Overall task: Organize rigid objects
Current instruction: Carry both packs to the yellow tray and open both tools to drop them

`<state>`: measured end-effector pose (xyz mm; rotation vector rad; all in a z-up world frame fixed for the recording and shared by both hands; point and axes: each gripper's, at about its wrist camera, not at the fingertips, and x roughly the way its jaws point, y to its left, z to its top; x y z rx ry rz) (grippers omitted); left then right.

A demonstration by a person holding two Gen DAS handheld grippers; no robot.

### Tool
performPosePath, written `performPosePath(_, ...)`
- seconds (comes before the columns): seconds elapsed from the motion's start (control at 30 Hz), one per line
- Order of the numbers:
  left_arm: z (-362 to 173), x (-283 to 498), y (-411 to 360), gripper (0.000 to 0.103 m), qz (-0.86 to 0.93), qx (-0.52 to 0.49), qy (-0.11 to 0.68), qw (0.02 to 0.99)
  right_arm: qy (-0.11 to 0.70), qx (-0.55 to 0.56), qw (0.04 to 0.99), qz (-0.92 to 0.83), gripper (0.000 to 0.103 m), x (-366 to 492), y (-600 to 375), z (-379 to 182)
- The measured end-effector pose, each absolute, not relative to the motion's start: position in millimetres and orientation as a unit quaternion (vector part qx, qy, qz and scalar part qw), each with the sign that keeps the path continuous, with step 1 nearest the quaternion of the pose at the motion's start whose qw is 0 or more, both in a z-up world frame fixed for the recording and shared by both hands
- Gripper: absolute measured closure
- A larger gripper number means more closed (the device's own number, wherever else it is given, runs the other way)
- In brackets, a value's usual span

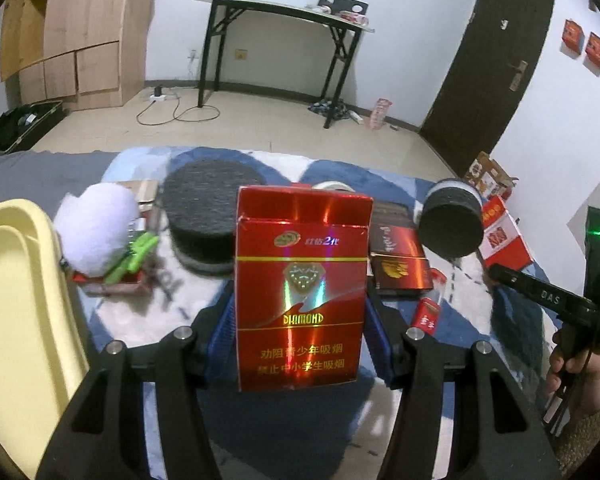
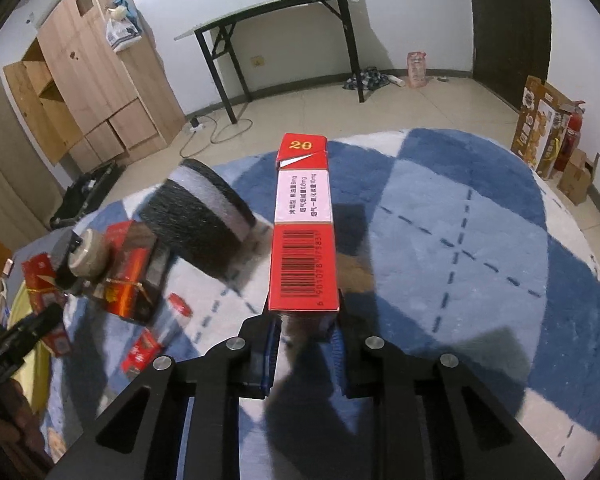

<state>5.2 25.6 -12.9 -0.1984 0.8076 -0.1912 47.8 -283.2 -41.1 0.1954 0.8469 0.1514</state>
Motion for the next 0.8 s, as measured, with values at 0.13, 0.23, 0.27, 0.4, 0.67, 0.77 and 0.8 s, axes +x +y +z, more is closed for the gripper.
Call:
performPosePath(0.13, -7.9, 3.0, 34.3, 0.044, -0.085, -0.101, 0.384, 0.914, 0.391, 0.093, 0.913, 0.072, 0.081, 42.0, -288.4, -31.8)
performPosePath(0.23, -6.3, 2.9, 39.8, 0.044, -0.076, -0.099, 0.384, 0.915, 0.390, 0.099, 0.913, 0.061, 0.081, 40.9, -297.4, -33.3)
performPosePath(0.27, -5.3, 2.9, 42.8, 0.044, -0.071, -0.099, 0.383, 0.916, 0.389, 0.100, 0.914, 0.058, 0.081, 40.1, -299.4, -33.5)
performPosePath(0.4, 10.9, -7.4, 77.7, 0.044, -0.030, -0.101, 0.370, 0.923, 0.366, 0.096, 0.924, 0.055, 0.081, 26.3, -302.9, -14.9)
performPosePath(0.67, 37.5, -64.6, 192.2, 0.044, 0.123, -0.162, 0.326, 0.923, 0.299, 0.067, 0.931, 0.198, 0.081, -9.1, -208.3, 34.0)
performPosePath(0.77, 25.3, -86.6, 242.2, 0.044, 0.170, -0.208, 0.328, 0.906, 0.303, 0.021, 0.912, 0.275, 0.081, -20.9, -130.9, 39.3)
performPosePath(0.8, 18.1, -89.6, 252.8, 0.044, 0.176, -0.217, 0.334, 0.900, 0.305, 0.000, 0.903, 0.302, 0.081, -27.2, -101.6, 41.3)
